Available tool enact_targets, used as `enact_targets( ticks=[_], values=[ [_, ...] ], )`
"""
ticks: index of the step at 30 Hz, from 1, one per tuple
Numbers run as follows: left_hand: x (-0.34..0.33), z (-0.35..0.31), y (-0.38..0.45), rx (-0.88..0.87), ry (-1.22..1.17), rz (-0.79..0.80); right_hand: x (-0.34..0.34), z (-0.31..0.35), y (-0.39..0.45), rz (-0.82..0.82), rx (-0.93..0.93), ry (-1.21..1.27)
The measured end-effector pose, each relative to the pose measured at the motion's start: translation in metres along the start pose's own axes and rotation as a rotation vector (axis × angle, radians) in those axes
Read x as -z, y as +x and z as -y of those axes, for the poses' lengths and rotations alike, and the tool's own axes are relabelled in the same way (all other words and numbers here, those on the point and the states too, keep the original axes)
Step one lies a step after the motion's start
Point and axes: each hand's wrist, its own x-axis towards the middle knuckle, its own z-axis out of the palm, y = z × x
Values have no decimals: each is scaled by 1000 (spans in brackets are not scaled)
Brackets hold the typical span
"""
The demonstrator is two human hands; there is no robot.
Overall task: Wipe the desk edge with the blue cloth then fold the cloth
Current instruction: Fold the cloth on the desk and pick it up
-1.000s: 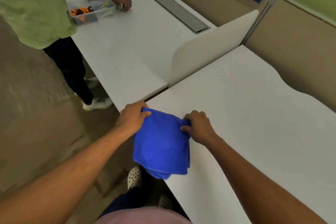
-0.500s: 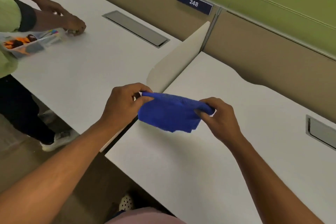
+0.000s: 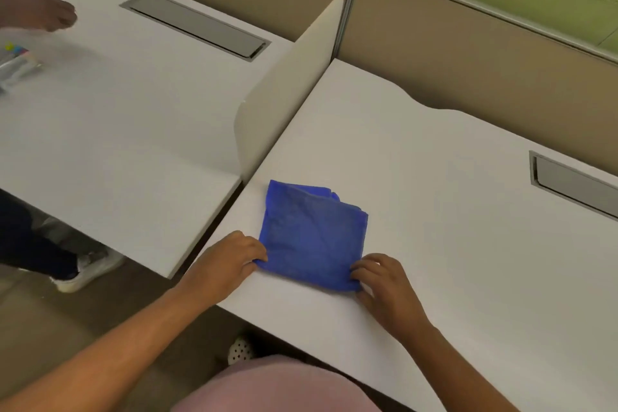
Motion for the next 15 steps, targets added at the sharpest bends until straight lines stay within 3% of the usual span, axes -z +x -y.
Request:
enact_targets(
  ticks=[5,11,15],
  values=[
    [15,-10,-11,36,-114,13,3,13,-19,-55,-102,200],
    [43,-25,-11,275,-374,174,26,33,-24,-30,-396,527],
    [61,-30,19,320,-533,-6,42,28,8,-172,-543,694]
  ],
)
